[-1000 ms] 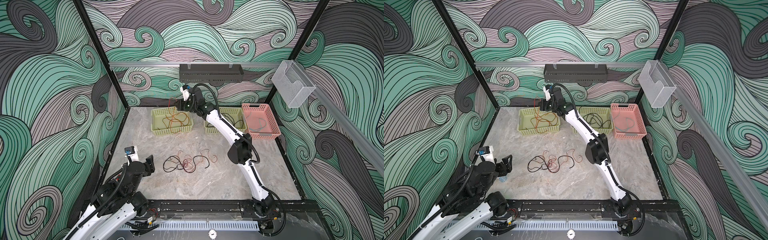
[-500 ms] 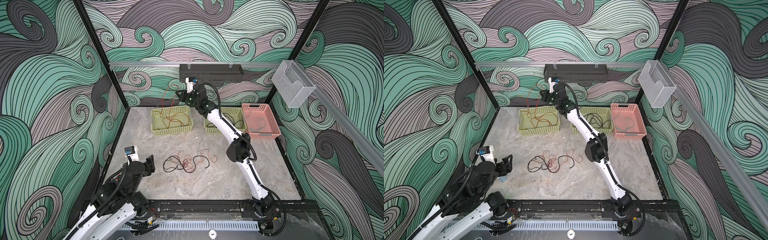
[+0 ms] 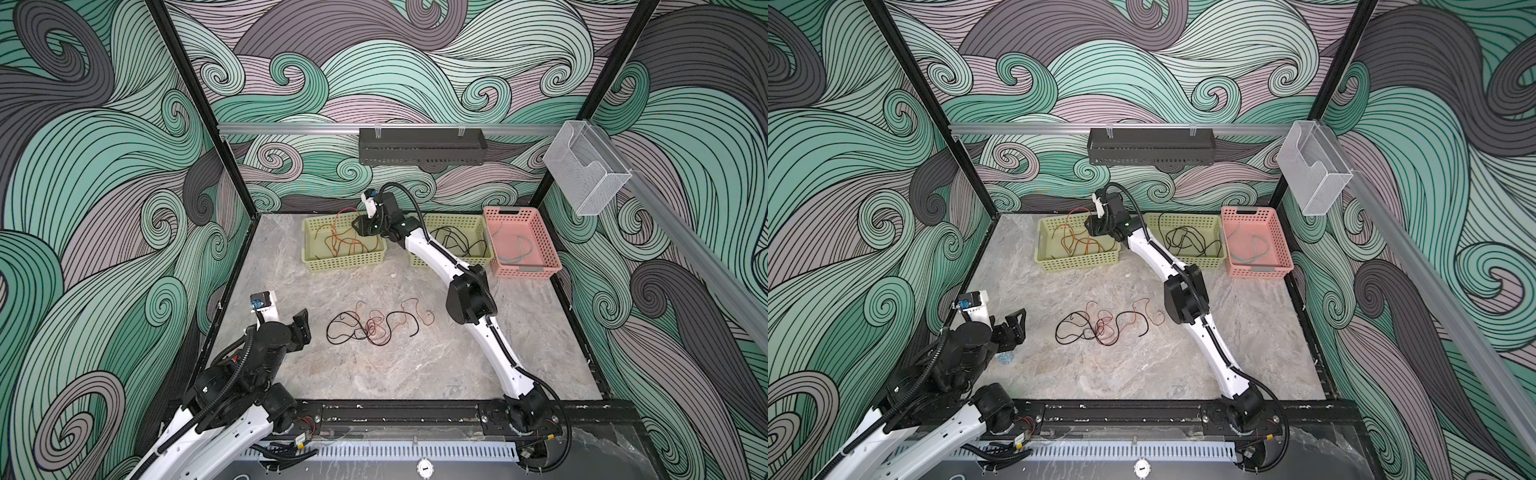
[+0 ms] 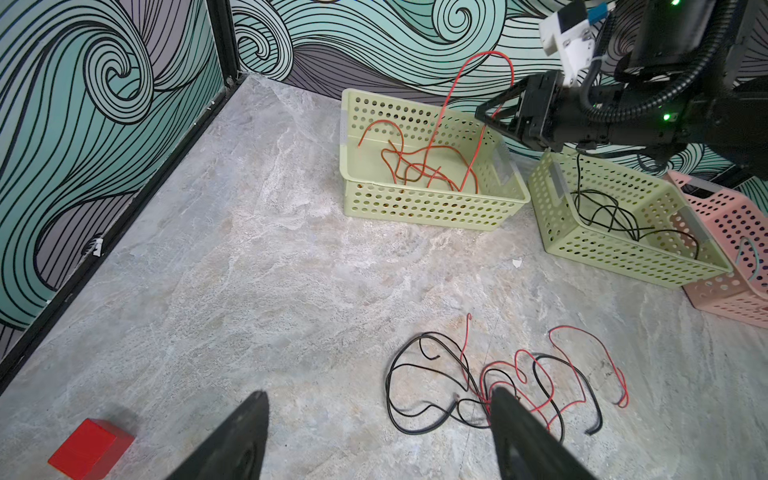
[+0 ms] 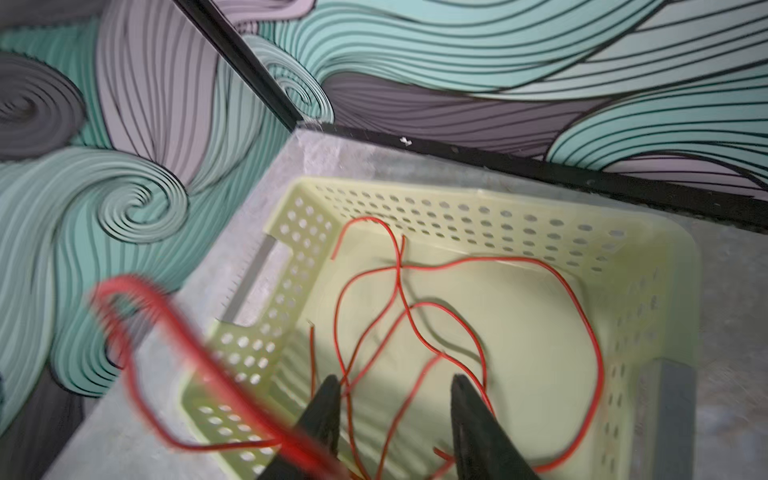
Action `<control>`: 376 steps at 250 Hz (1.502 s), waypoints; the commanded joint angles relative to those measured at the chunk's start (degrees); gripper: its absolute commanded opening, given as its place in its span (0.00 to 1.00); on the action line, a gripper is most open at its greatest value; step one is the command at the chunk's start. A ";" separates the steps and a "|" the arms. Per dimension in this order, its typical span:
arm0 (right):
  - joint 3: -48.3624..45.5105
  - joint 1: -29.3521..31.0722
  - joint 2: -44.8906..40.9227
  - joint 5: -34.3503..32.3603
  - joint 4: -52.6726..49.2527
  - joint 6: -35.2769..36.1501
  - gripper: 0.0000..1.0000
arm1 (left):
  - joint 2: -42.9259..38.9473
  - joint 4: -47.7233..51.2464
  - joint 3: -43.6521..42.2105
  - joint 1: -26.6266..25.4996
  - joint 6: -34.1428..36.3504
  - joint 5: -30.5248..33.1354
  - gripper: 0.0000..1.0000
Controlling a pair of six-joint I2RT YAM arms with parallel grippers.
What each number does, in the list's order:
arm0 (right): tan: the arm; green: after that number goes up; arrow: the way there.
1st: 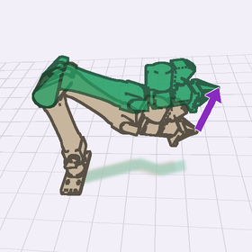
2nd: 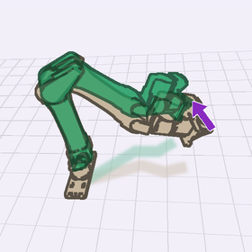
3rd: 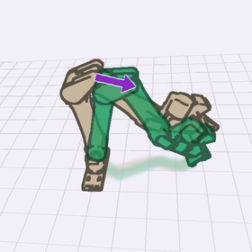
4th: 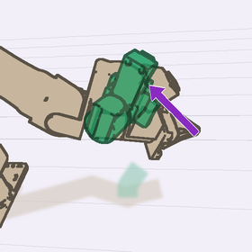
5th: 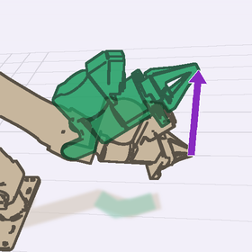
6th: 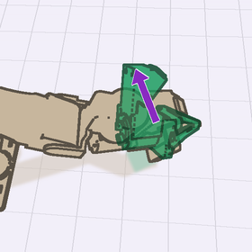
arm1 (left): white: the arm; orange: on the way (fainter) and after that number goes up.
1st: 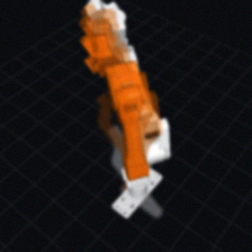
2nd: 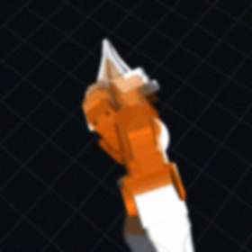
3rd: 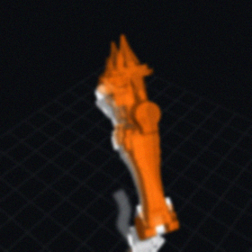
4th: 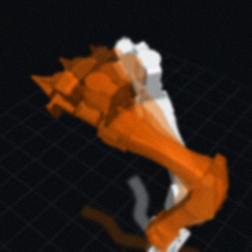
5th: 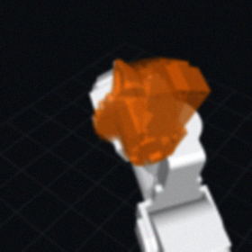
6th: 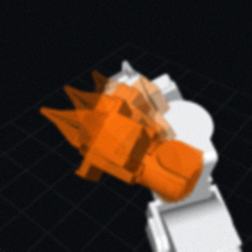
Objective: Untangle the cables
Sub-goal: 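Open the right gripper to drop the red cable into the basket, then move both grippers down to the tangle and grasp cables with each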
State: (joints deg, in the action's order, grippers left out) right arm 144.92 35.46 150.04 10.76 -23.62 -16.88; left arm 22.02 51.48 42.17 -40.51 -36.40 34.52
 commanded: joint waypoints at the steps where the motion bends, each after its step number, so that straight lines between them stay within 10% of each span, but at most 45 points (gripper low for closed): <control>1: -4.93 -0.16 -7.67 -3.91 -4.69 3.73 0.48 | 1.63 -0.65 0.28 0.26 0.96 -0.29 0.81; 72: -14.50 -0.66 -23.91 -12.29 -6.57 6.42 0.67 | 5.26 -1.44 0.90 0.29 1.14 -0.60 0.81; 125: -17.67 -1.99 -30.68 -15.96 -17.15 8.27 0.62 | 8.39 -4.07 1.77 0.31 -0.17 -5.71 0.81; 213: -81.38 7.34 -67.58 -9.63 11.06 -4.45 0.53 | 27.99 -16.19 -1.30 0.20 -4.68 -27.19 0.75; 321: -109.45 15.36 -71.17 -7.26 29.04 -20.90 0.55 | 55.77 -24.71 3.79 -3.17 -2.77 -32.42 0.71; 376: -108.54 15.32 -65.02 -5.63 34.12 -20.56 0.54 | 60.86 -23.18 4.75 -4.12 -3.55 -30.80 0.47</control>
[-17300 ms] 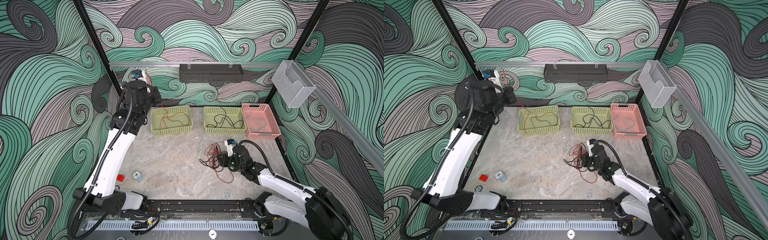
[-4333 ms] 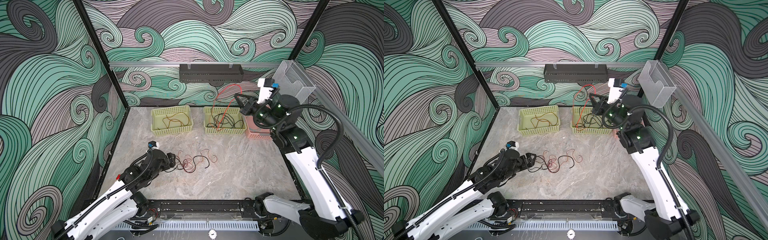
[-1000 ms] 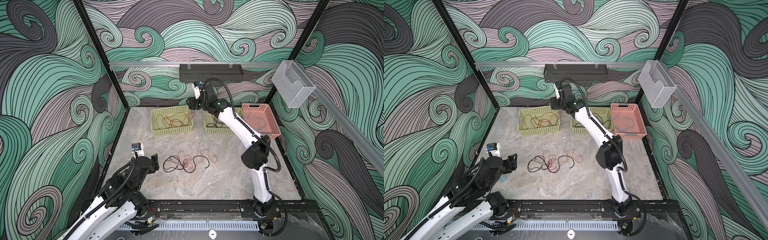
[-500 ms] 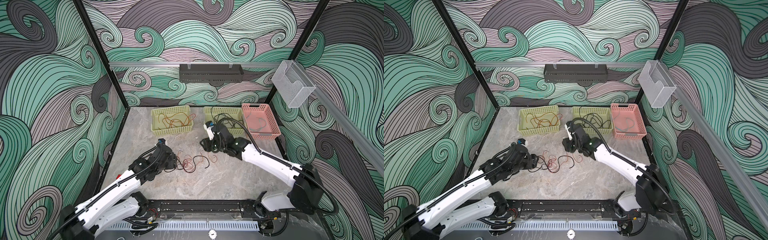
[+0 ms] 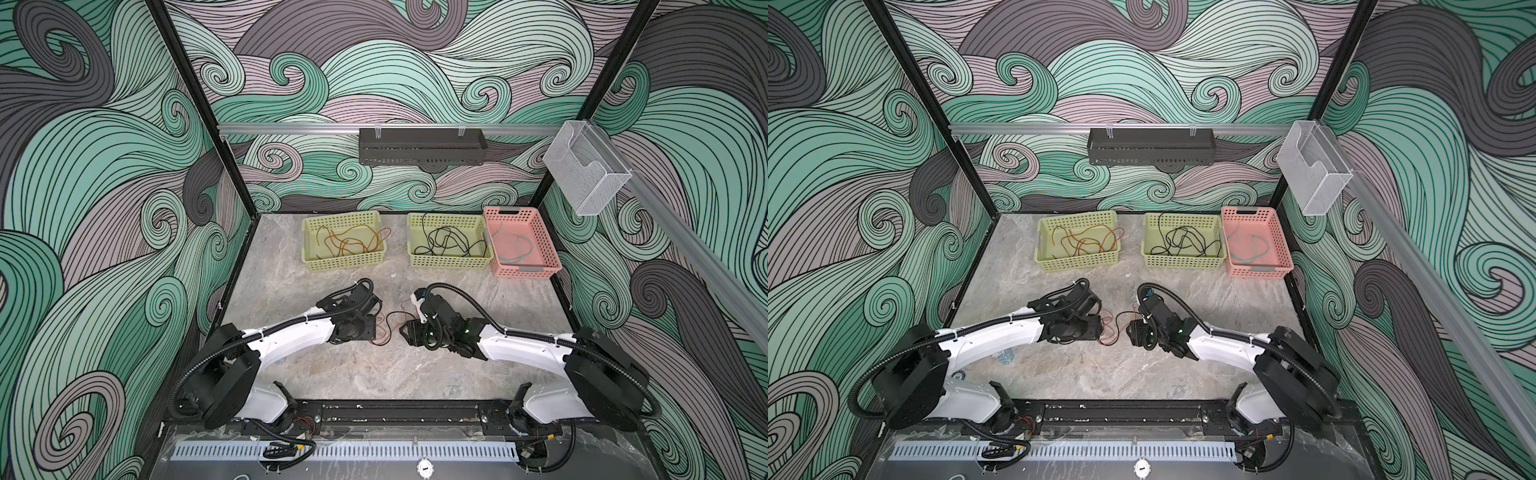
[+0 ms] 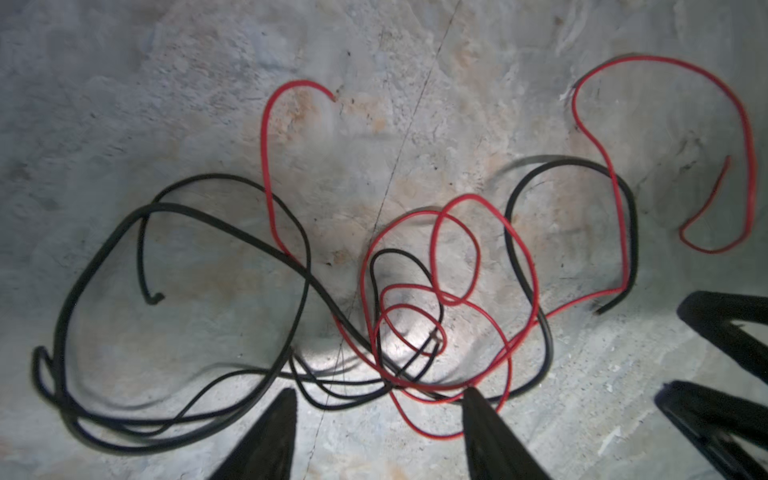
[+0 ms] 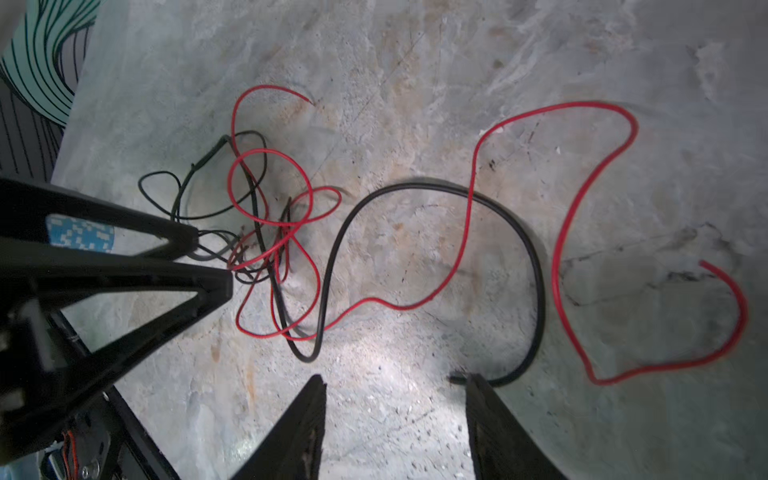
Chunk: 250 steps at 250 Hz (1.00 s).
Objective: Untangle the cables
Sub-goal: 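Move both grippers down to the tangle and grasp cables with each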
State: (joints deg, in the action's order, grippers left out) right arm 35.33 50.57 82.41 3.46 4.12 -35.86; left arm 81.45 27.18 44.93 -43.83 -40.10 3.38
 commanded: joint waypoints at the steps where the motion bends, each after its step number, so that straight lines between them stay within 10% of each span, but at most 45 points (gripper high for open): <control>1: 1.10 0.23 2.73 1.74 6.49 -1.63 0.54 | 1.43 1.17 2.00 -0.81 0.17 0.42 0.46; 22: 1.79 0.17 4.75 3.35 8.09 -1.84 0.50 | 1.18 2.80 2.65 -0.86 0.45 2.03 0.33; 67: 2.99 -0.26 5.73 4.24 7.65 -0.24 0.00 | -1.82 6.55 5.98 -0.85 1.69 2.87 0.02; 181: -1.06 -7.70 -18.34 -2.03 -6.72 9.91 0.00 | -19.07 11.86 6.58 -0.62 3.80 10.15 0.00; 199: 0.87 -7.18 -16.57 1.22 -7.46 9.44 0.21 | -19.32 10.47 4.90 -0.48 3.30 11.13 0.00; 250: 7.19 1.00 -3.63 2.85 -4.28 8.05 0.37 | -13.98 9.70 3.76 -0.46 -0.87 10.51 0.45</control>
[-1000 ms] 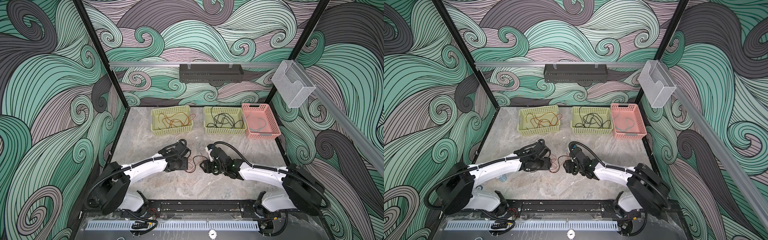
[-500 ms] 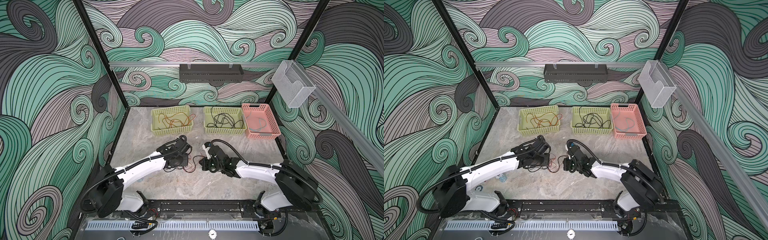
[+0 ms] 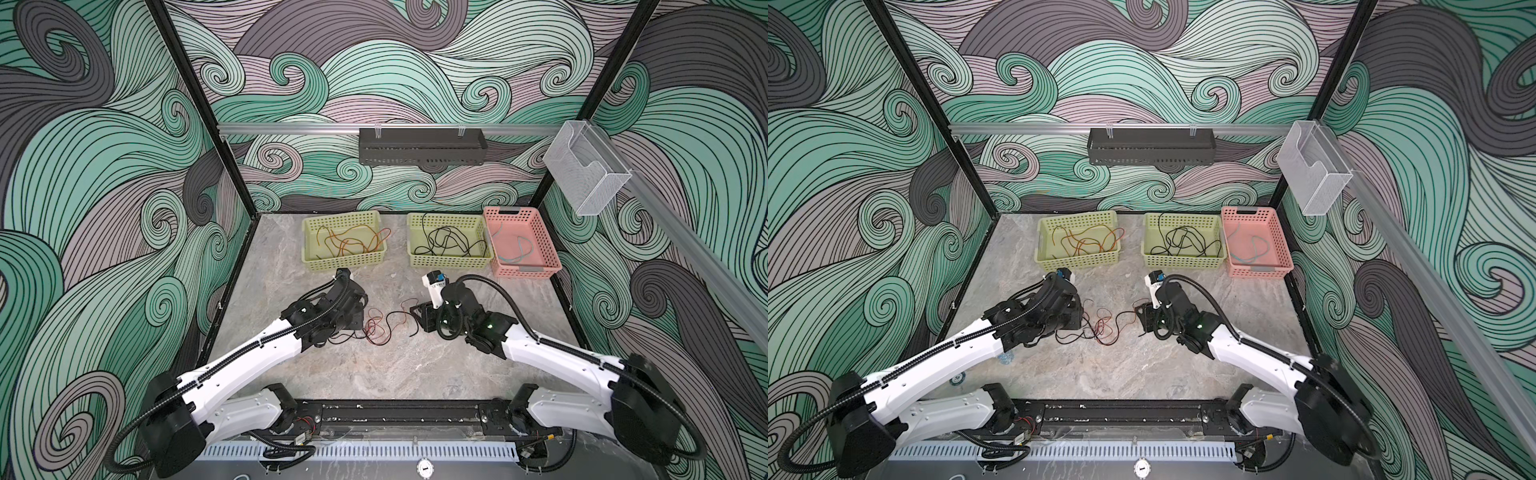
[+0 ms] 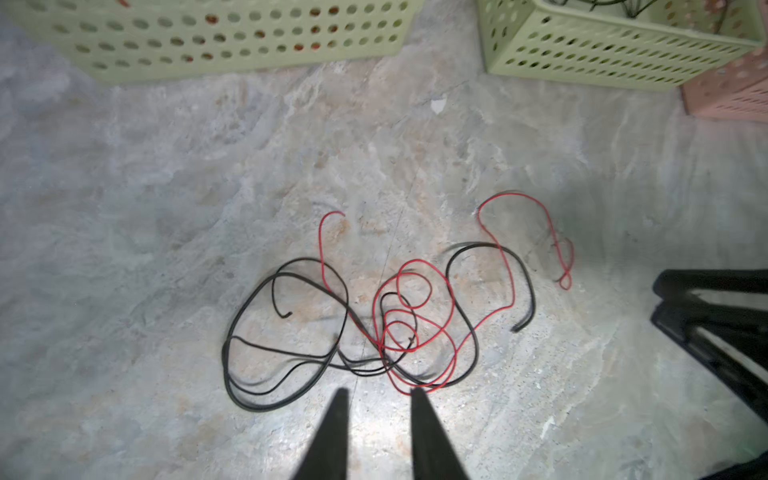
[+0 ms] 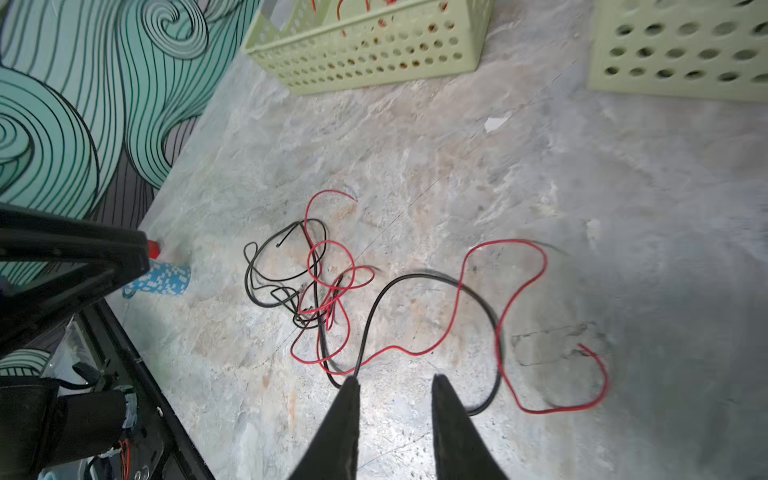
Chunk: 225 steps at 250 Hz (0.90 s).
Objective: Untangle the cables
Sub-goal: 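Move both grippers down to the tangle and grasp cables with each, then pull a black cable up with the right gripper while the left holds another black cable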
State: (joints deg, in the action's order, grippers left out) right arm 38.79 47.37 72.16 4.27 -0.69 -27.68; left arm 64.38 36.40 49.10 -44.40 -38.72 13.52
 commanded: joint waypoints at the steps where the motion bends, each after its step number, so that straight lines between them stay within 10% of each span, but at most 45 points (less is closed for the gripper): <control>1: 3.83 4.29 6.87 2.00 0.56 -0.15 0.37 | 3.24 0.45 -0.45 0.15 -2.33 0.32 0.46; 83: 8.80 5.73 22.79 1.20 1.83 -1.69 0.44 | 8.90 -3.55 -3.39 0.39 -3.76 -2.82 0.61; 161: 8.09 5.72 25.92 3.29 4.57 -1.59 0.00 | 14.13 -3.83 -2.30 0.32 -2.13 -4.50 0.59; 225: 7.89 5.82 13.20 1.66 -1.48 0.55 0.00 | 18.92 -9.82 -2.74 -0.17 -1.69 -5.88 0.67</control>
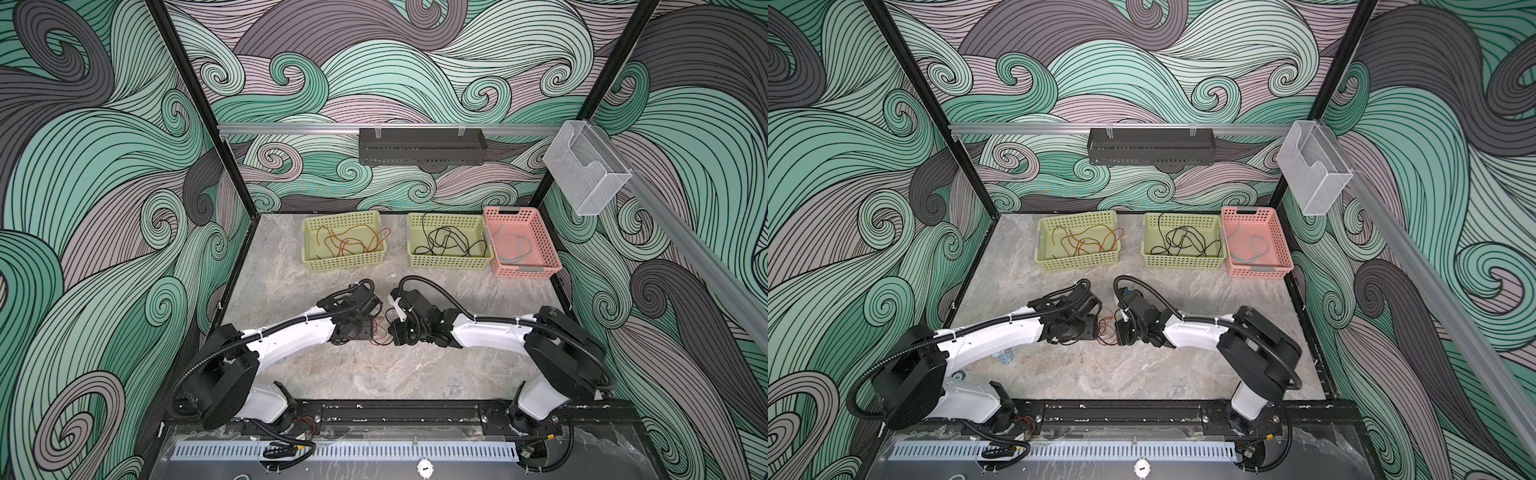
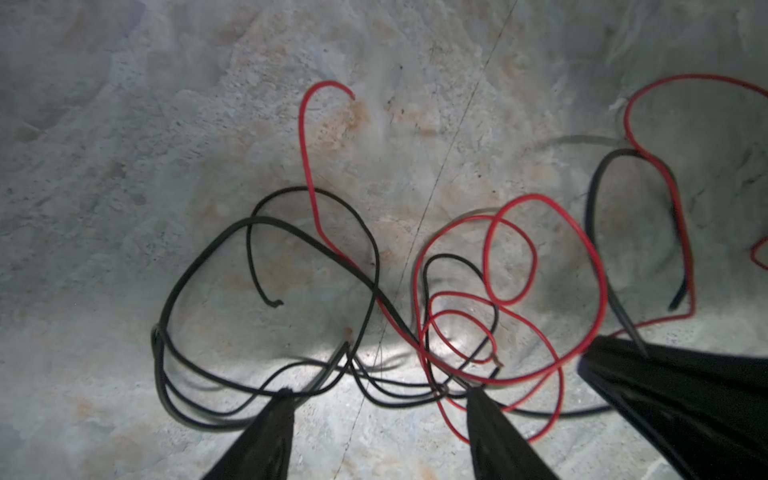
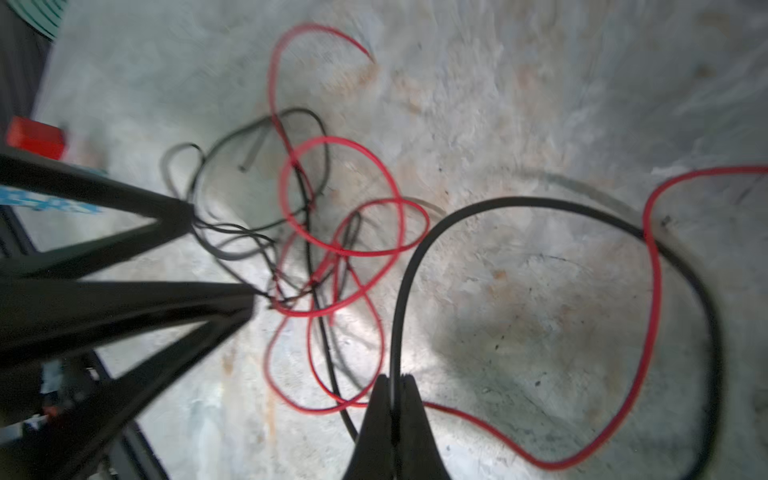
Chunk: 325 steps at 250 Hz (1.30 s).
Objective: Untangle the cables
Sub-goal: 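Pull a black cable up with the right gripper while the left holds another black cable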
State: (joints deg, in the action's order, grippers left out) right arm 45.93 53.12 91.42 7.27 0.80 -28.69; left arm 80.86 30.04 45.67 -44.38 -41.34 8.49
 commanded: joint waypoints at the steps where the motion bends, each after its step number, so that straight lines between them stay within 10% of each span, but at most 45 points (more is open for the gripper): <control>1: 0.83 0.06 -6.24 -1.31 -3.11 1.59 0.00 | 2.58 -3.57 0.71 -0.23 0.92 -0.81 0.67; 70: 5.16 0.07 -22.15 -4.07 -12.32 4.95 0.00 | 8.05 -5.25 0.27 -0.26 0.99 3.24 0.00; 182: 23.40 -6.81 -41.44 -16.56 -26.18 16.99 0.00 | 0.82 -6.67 -7.06 0.09 -1.52 5.92 0.00; 325: 50.77 -12.07 -30.23 -13.36 -27.41 22.63 0.00 | -8.17 -3.58 -11.13 0.58 -2.84 6.97 0.00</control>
State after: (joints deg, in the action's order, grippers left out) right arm 93.14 41.69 58.76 -7.11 -25.10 -7.94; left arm 75.90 23.22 33.41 -44.27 -44.56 14.46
